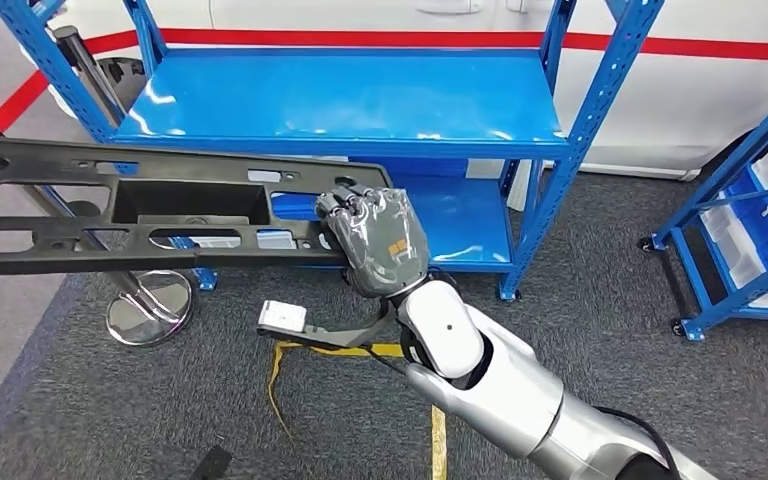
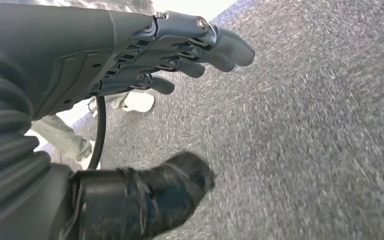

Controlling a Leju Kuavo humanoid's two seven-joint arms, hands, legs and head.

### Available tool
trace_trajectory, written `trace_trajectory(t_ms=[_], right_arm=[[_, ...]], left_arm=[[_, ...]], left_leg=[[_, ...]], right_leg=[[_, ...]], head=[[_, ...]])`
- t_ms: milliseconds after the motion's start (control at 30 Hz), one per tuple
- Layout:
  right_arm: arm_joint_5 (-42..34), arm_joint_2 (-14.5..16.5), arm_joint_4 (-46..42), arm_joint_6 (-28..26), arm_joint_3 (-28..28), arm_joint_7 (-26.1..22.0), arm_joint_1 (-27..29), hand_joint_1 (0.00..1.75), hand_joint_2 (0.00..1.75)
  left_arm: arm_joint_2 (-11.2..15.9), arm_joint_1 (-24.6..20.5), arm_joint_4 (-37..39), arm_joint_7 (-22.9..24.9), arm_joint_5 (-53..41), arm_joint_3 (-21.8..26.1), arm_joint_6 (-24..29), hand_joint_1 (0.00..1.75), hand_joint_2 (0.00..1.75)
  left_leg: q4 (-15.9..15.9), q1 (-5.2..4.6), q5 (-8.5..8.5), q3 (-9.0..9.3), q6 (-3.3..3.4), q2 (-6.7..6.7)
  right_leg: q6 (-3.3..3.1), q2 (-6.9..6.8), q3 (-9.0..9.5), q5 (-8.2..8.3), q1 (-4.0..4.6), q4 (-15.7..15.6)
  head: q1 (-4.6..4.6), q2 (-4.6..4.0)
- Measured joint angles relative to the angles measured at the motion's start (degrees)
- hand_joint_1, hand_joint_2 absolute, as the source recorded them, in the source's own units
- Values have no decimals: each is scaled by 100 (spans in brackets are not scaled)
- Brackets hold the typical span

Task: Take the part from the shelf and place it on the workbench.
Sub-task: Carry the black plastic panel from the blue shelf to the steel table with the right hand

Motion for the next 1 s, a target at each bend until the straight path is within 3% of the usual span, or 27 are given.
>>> trace_trajectory(t_ms=[100, 133, 167, 200, 267, 333, 367, 400, 467, 533, 633, 667, 700, 733, 800, 867, 933, 1000], right_arm=[[0, 1, 1, 11, 1, 16, -5, 175, 175], [0, 1, 2, 16, 1, 19, -4, 175, 175], [0, 1, 2, 21, 1, 20, -2, 175, 175], [0, 1, 3, 26, 1, 20, -1, 175, 175], [2, 2, 2, 26, 1, 20, 0, 175, 175], [11, 5, 0, 16, 0, 20, -3, 175, 175], [16, 7, -1, 11, 0, 20, -6, 175, 175], [13, 8, -1, 11, 0, 15, -8, 175, 175], [-49, 8, -1, 16, -1, -19, -10, 175, 175], [-157, 2, -2, 21, -1, -62, -9, 175, 175], [-253, -10, -2, 22, 0, -88, 1, 175, 175], [-263, -13, -2, 23, 0, -90, 7, 175, 175], [-269, -16, -2, 23, -1, -91, 13, 175, 175], [-269, -20, -2, 22, -1, -92, 15, 175, 175], [-262, -27, -2, 20, -1, -95, 12, 175, 175], [-250, -32, -5, 18, -1, -102, 5, 175, 175], [-239, -40, -14, 17, -1, -106, -3, 175, 175], [-223, -45, -20, 17, -1, -107, -7, 175, 175]], left_arm=[[-4, 4, 0, -3, -3, 0, 0, 0, 175], [-3, 2, 0, -5, -3, 0, 0, 0, 175], [-2, 1, 0, -8, -3, 0, 0, 0, 175], [-2, 1, 0, -10, -4, 0, 0, 0, 175], [-1, -5, 0, -13, -13, 0, 1, 0, 175], [5, -28, 0, -31, -25, 0, -17, 0, 175], [7, -40, 0, -68, -30, 0, -63, 0, 175], [9, -48, 0, -114, -36, 0, -136, 0, 175], [11, -37, 0, -189, -59, 0, -300, 0, 175], [13, -20, 0, -181, -82, 0, -373, 0, 175], [13, -14, 0, -153, -91, 0, -382, 0, 175], [14, -8, 0, -152, -92, 0, -382, 0, 175], [17, 0, 0, -151, -92, 0, -382, 0, 175], [21, 6, 0, -152, -91, 0, -383, 0, 175], [27, 11, 0, -157, -90, 0, -388, 0, 175], [22, -1, 0, -167, -90, 0, -393, 0, 175], [19, -9, 0, -173, -90, 0, -396, 0, 175], [30, 3, 1, -173, -89, 0, -397, 0, 175]], left_leg=[[900, 9, -855, -206, -61, -6], [1224, 10, -1006, -232, -73, -7], [1431, 10, -1026, -201, -78, -7], [1478, 9, -943, -95, -74, -7], [1033, 5, -702, 391, -32, -11], [260, -19, -730, 1001, 31, -18], [-26, -40, -805, 1181, 59, -22], [-194, -62, -858, 1263, 83, -23], [-301, -74, -798, 1238, 146, -25], [-347, -55, -665, 1189, 218, -27], [-348, -54, -494, 1003, 292, -64], [-336, -56, -450, 932, 297, -89], [-324, -58, -415, 869, 296, -122], [-308, -60, -387, 816, 291, -159], [-268, -62, -359, 744, 277, -244], [-225, -57, -336, 682, 240, -313], [-209, -34, -297, 623, 177, -383], [-208, -44, -284, 590, 114, -424]], right_leg=[[-72, -9, -247, 225, -9, -11], [-73, -9, -337, 297, -6, -5], [-71, -9, -429, 366, -2, 0], [-66, -9, -519, 433, 0, 5], [-45, -7, -680, 569, 5, 12], [-1, -6, -776, 677, 20, 10], [33, -9, -791, 725, 20, 0], [70, -14, -798, 774, 17, -22], [151, -24, -798, 876, 3, -81], [214, -19, -877, 732, -5, 54], [249, -9, -1228, 5, -17, 1086], [253, -8, -1307, -157, -17, 1409], [252, -7, -1291, -210, -17, 1549], [241, 0, -1163, -159, -16, 1466], [172, 107, -672, 95, -5, 783], [90, 287, -288, 223, 1, 178], [62, 314, -202, 214, 14, 16], [58, 194, -170, 232, -13, -94]], head=[[-29, 0], [-29, 0], [-29, 0], [-31, 0], [-30, 0], [-26, 0], [-26, 0], [-41, 0], [-73, 0], [-78, 0], [-63, 0], [-65, 0], [-65, 0], [-65, 0], [-66, 0], [-72, 0], [-56, 0], [-33, 0]])
